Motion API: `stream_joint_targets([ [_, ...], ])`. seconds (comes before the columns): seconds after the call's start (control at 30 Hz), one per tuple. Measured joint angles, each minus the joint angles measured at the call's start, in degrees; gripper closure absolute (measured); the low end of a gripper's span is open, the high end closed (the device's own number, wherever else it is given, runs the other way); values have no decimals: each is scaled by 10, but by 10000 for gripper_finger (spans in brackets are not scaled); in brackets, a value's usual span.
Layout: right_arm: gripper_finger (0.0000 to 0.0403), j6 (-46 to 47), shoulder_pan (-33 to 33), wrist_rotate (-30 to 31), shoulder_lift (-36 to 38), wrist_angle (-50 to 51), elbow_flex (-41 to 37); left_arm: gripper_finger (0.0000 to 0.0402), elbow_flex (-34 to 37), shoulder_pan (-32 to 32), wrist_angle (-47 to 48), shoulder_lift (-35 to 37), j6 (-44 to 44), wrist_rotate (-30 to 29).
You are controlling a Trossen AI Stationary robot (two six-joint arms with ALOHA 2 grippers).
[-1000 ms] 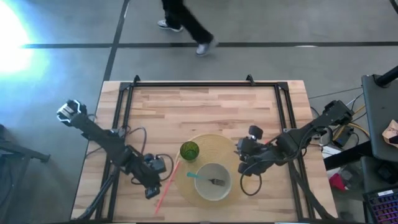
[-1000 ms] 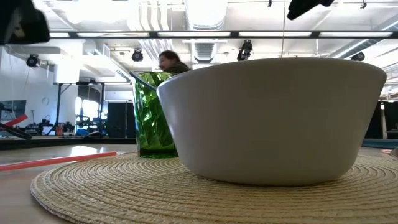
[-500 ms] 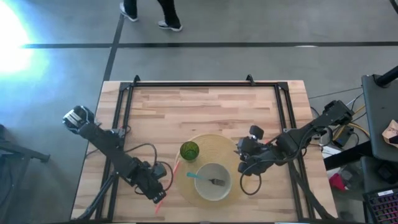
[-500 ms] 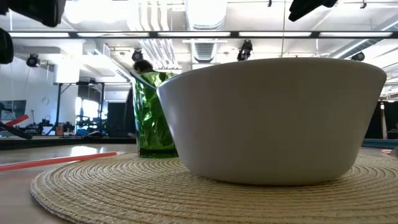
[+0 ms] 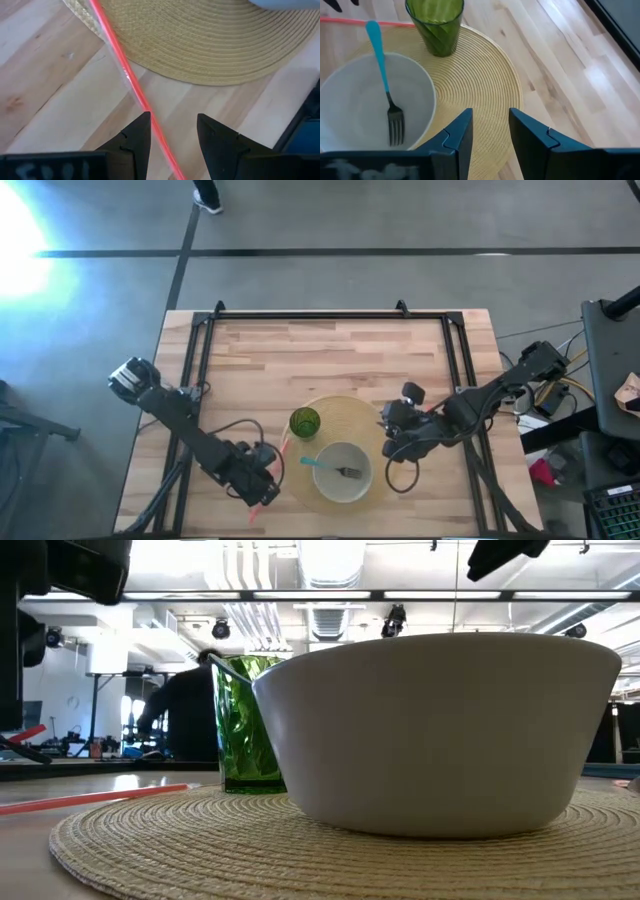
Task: Pick & Place Utensil
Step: Put the orange straw into the green cup on the brown mat
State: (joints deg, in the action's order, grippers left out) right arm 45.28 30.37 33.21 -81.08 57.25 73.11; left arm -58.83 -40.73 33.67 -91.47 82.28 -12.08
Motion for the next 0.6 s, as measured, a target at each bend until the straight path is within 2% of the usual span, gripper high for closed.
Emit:
stream_joint_targets([
  [0.27,270,23,0,0,0,1,-30,250,0,0,-2,-28,5,0],
  [0.6,272,11,-1,0,1,0,-25,250,0,2,-2,-34,6,1],
])
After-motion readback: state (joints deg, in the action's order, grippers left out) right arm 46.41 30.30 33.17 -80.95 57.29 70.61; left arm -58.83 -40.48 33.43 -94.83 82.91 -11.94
